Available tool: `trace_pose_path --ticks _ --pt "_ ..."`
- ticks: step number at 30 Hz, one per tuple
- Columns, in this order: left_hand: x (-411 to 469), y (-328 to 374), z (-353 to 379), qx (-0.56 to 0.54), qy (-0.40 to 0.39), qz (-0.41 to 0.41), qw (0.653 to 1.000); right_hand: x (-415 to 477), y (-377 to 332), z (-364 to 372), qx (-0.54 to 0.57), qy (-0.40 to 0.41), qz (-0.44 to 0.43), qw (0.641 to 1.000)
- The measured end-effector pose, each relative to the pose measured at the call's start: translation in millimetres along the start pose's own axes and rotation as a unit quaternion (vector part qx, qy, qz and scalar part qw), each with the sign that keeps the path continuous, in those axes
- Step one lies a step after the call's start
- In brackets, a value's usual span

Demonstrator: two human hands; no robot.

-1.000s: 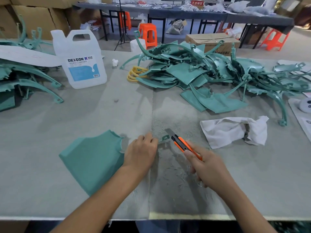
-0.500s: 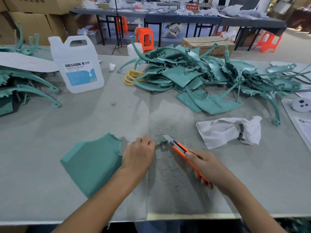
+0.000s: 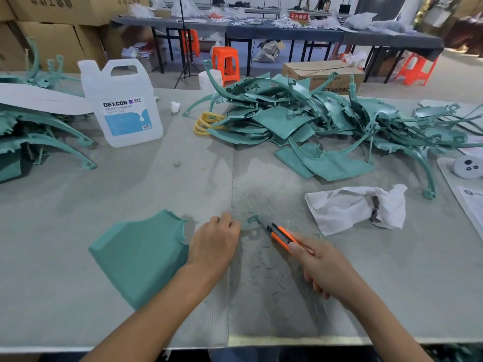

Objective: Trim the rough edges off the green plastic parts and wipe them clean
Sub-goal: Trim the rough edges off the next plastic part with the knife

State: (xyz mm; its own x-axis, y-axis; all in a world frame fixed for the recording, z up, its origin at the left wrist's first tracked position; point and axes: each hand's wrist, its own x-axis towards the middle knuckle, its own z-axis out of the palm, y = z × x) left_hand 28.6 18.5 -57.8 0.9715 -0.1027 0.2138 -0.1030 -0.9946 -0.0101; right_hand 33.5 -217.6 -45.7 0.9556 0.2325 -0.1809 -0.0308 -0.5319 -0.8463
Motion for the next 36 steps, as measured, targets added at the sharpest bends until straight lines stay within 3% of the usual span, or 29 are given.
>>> trace_pose_path --ticks 4,9,12,14,16,18,20,23,26,28,32,36 --pt "5 -6 -3 -0.041 -0.015 0.009 0.999 7 -7 5 0.051 0.065 -0.008 0.997" --pt "14 2 -11 -0.128 0.081 0.134 0.979 24 -33 14 0.107 0.103 -0.052 0.988" --pt "16 -1 -20 -0.167 0.094 0.132 0.973 31 -39 18 0.151 0.109 -0.050 0.981" --pt "18 -10 -28 -0.218 0.115 0.084 0.966 34 -37 17 0.151 0.112 -0.044 0.981" --pt "19 -27 -30 -0.276 0.130 -0.026 0.952 33 -34 16 0.160 0.107 -0.037 0.981" --pt "17 -49 -29 -0.277 0.130 -0.143 0.941 30 -35 17 0.195 0.091 -0.038 0.976" --pt "14 -72 -26 -0.251 0.130 -0.208 0.936 28 -40 20 0.234 0.079 -0.040 0.968" --pt "8 -99 -21 -0.195 0.103 -0.213 0.952 27 -50 22 0.277 0.072 -0.034 0.958" --pt "-14 -113 -9 -0.132 0.019 -0.212 0.968 29 -53 19 0.300 0.065 -0.043 0.951" --pt "-32 -111 2 -0.122 -0.019 -0.234 0.964 34 -51 13 0.284 0.076 -0.053 0.954" --pt "-30 -103 15 -0.130 0.030 -0.190 0.973 61 -38 7 0.176 0.090 -0.047 0.979" --pt "14 -108 23 -0.119 0.029 -0.139 0.983 82 -24 19 -0.103 0.082 -0.068 0.989"
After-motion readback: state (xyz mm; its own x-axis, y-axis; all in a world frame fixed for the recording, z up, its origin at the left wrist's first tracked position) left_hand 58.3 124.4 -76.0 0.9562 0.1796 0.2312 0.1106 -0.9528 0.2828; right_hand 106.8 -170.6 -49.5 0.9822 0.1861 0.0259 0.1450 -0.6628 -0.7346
